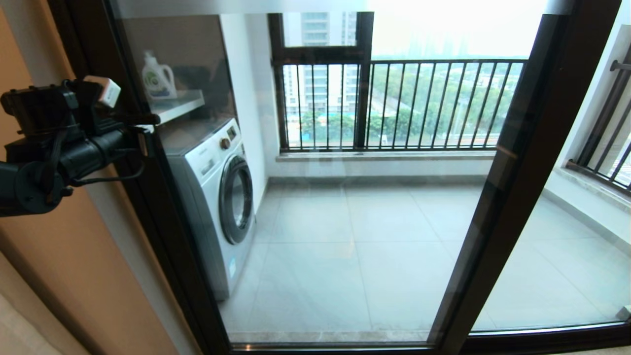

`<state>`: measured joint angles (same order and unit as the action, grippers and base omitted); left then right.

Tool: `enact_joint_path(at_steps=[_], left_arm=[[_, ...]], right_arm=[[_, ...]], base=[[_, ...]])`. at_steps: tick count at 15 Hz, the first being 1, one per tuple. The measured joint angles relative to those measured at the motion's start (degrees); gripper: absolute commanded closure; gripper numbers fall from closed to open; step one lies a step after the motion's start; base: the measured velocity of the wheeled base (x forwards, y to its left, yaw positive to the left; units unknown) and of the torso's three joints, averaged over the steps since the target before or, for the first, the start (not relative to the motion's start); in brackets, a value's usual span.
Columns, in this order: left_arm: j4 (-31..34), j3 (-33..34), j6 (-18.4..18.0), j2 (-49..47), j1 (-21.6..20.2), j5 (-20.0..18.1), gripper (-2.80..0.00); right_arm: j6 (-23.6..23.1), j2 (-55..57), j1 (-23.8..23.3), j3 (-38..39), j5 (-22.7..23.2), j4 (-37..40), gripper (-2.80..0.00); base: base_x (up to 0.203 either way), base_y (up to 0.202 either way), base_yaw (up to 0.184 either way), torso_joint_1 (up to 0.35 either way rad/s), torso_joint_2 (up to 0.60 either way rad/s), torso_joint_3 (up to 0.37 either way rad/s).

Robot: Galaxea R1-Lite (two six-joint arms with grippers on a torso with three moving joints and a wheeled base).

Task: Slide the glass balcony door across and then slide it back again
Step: Open the slid door

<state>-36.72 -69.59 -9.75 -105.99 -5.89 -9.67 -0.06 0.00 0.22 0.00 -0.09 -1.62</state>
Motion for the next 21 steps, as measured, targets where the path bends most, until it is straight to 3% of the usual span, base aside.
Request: enact_joint_path(at_steps=[5,10,13,16,21], left_arm=[[0.26,3.81,0.38,1.72,0.0,-0.19,0.0],[-1.23,16.26,5.5,7.02,-1.82,-1.13,0.0],[-4.62,18.64,7.24,11.41,-3.03,-1.22,0.0],[-2.02,16.82,7.72,16.92,-3.09,-1.51,0.0],[4.59,6.06,7.91,17.85,0.21,-1.01,0.0]], right_arm=[[0.02,0.0,-0.01,0.0,0.01,0.0,0.0],[0.04,0.0,0.02,0.0,0.01,0.0,0.0],[0.04,0.0,-0.01,0.0,-0.02,-0.02,0.0],[0.04,0.0,0.05,0.0,0.0,-0.02,0.0],[0.04,0.0,0.02,0.0,-0.01,-0.02,0.0]], base=[[0.0,0.0,0.0,0.0,0.0,0.0],[0.0,0.0,0.0,0.0,0.0,0.0],[0.0,0.0,0.0,0.0,0.0,0.0],[0.0,0.0,0.0,0.0,0.0,0.0],[0.0,0.0,0.0,0.0,0.0,0.0]])
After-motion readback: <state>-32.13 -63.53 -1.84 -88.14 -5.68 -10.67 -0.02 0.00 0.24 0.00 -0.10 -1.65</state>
